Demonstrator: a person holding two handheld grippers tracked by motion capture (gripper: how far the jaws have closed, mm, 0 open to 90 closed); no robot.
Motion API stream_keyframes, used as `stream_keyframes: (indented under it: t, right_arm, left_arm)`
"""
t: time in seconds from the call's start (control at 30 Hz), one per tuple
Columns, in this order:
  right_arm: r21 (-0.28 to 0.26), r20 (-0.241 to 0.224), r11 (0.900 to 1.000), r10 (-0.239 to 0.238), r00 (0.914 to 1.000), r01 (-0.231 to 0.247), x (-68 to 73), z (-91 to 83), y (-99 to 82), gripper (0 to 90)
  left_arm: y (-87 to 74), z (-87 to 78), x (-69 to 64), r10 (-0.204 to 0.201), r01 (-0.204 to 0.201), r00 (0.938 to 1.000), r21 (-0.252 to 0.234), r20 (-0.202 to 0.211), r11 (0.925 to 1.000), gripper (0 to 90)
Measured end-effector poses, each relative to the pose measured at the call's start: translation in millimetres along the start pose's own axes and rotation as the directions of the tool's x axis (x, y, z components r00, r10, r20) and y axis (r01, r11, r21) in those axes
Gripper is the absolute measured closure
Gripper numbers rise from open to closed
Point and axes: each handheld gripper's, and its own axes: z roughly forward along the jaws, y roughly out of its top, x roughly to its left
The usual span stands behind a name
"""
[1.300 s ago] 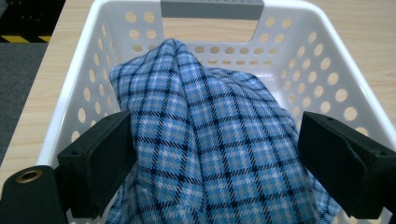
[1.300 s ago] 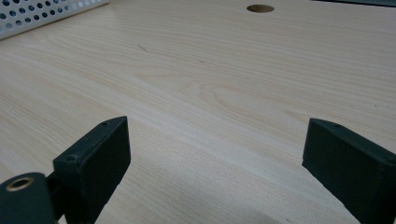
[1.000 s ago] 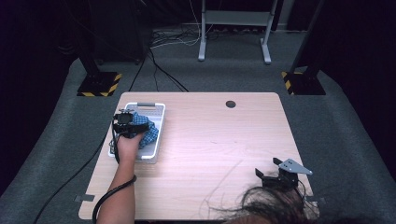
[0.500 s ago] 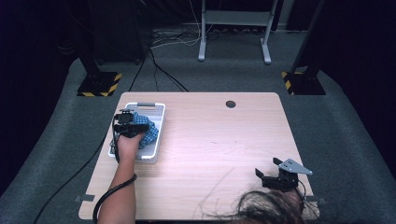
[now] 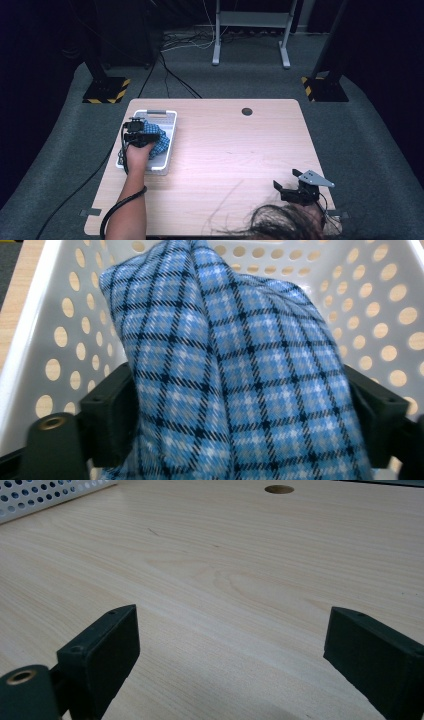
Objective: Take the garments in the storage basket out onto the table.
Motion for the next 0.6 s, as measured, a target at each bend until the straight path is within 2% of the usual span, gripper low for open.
stream_keyframes:
  t: [0.17, 0.3, 0.6]
  right_arm:
    - [0.0, 0.0, 1.0, 0.001, 1.0, -0.001, 0.0, 0.0, 0.0, 6.6]
    - [-0.001, -0.001, 1.0, 0.001, 1.0, -0.001, 0.0, -0.1, 0.0, 6.6]
    - [-0.004, -0.003, 1.0, 0.002, 1.0, -0.002, -0.2, -0.4, -0.1, 6.5]
  left_arm:
    - [0.5, 2.4, -1.3, 0.017, -0.017, 0.9998, 0.017, -0.006, 0.9997, 25.6]
    - [0.8, 3.0, -0.7, 0.01, -0.009, 0.9998, 0.02, -0.016, 0.9998, 29.9]
    - [0.6, 2.5, -1.4, 0.015, -0.014, 0.9996, 0.013, -0.023, 0.9998, 34.5]
